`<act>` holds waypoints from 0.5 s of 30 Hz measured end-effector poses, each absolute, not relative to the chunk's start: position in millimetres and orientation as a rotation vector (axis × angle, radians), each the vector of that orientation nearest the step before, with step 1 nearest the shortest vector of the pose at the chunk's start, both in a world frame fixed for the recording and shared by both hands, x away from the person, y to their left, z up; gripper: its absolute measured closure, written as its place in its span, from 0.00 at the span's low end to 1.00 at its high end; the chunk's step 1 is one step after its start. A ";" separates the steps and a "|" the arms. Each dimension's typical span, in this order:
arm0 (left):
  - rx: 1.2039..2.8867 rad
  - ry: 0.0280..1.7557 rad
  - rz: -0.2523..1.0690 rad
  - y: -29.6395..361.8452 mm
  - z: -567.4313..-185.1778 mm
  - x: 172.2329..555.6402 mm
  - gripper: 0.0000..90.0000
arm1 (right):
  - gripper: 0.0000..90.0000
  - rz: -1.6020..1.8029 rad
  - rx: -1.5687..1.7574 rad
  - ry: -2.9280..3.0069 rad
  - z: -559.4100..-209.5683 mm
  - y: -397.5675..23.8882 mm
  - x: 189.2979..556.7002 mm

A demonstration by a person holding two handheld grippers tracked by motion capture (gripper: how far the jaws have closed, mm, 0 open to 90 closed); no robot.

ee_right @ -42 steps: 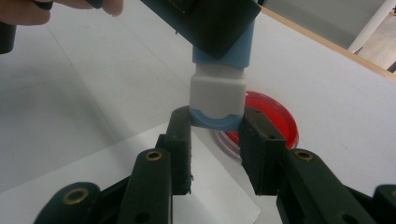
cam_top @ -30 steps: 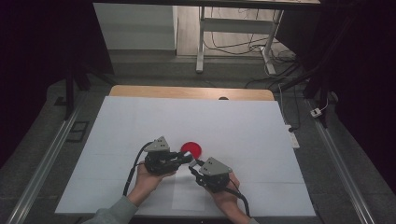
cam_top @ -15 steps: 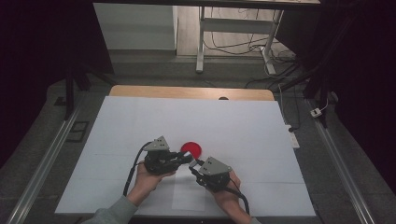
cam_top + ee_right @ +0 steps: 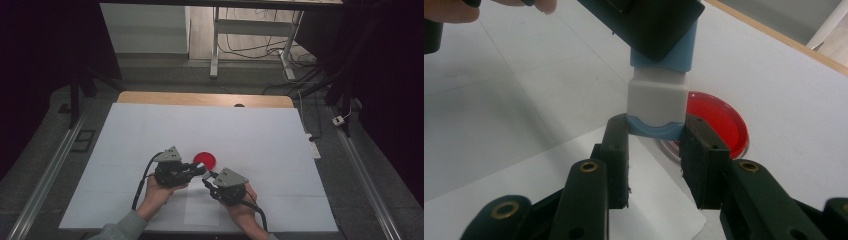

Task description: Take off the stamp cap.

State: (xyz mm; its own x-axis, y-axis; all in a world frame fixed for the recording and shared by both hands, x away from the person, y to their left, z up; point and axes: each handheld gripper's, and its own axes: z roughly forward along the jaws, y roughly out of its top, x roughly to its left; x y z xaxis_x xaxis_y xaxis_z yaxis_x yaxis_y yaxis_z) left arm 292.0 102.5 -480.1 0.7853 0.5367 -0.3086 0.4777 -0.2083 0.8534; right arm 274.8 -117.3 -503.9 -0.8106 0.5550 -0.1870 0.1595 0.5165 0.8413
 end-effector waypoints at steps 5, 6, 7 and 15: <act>1.838 0.775 0.072 102.6 -479.2 291.0 0.85 | 0.72 1.254 0.615 2.304 -504.4 -117.7 273.0; 1.836 0.773 0.073 102.7 -479.1 290.8 0.85 | 0.72 1.260 0.620 2.299 -504.6 -117.8 272.6; 1.841 0.773 0.075 102.3 -479.0 290.6 0.85 | 0.72 1.272 0.623 2.293 -505.1 -118.0 272.4; 1.855 0.768 0.055 102.6 -480.7 292.5 0.85 | 0.73 1.198 0.570 2.332 -503.3 -116.9 273.4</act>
State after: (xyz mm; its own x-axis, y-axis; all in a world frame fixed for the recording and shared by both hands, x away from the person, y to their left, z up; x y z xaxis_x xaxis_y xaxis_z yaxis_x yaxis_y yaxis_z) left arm 292.5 102.6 -480.7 0.7905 0.5280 -0.3103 0.4783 -0.2158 0.8513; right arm 273.4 -116.9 -503.3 -0.8110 0.5481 -0.2048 0.1525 0.5359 0.8304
